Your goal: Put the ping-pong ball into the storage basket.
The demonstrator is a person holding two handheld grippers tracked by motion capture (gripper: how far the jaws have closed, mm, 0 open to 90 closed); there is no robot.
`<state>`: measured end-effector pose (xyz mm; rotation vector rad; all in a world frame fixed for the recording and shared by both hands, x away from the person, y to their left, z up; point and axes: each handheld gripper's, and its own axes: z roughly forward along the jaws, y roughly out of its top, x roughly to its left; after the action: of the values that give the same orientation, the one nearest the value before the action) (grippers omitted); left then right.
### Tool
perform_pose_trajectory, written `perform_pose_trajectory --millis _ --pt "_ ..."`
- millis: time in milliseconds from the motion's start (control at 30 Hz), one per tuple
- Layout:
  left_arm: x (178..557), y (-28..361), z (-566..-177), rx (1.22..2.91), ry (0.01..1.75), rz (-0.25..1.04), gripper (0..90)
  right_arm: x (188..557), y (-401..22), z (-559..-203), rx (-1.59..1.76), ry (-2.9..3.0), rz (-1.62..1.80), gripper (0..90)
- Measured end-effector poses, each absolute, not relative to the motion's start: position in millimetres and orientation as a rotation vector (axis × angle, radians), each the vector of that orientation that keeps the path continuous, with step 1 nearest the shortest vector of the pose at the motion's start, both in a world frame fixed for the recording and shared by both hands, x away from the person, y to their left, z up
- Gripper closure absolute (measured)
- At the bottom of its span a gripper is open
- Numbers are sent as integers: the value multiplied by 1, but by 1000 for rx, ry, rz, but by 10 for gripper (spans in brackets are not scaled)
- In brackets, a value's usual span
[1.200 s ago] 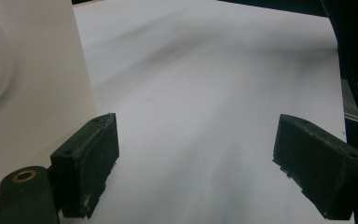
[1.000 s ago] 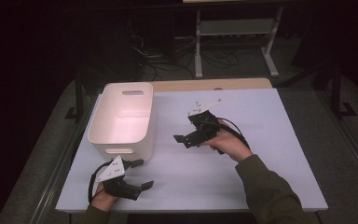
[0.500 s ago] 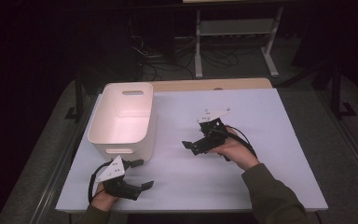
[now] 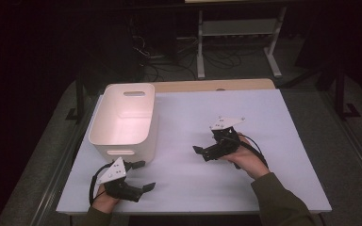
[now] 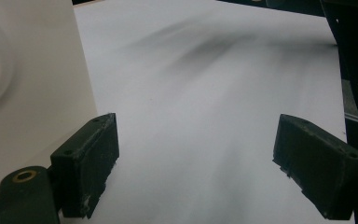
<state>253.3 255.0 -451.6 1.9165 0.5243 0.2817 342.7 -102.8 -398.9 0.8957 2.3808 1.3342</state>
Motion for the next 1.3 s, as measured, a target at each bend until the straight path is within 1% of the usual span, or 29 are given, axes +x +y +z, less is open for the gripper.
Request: perform_pose_trajectory --millis 567,1300 --pt "253 255 -452 1916 523 282 141 326 -140 -417 998 2328 1317 2" --pt "253 255 -452 1917 520 286 141 300 -171 -427 1092 2265 1323 2"
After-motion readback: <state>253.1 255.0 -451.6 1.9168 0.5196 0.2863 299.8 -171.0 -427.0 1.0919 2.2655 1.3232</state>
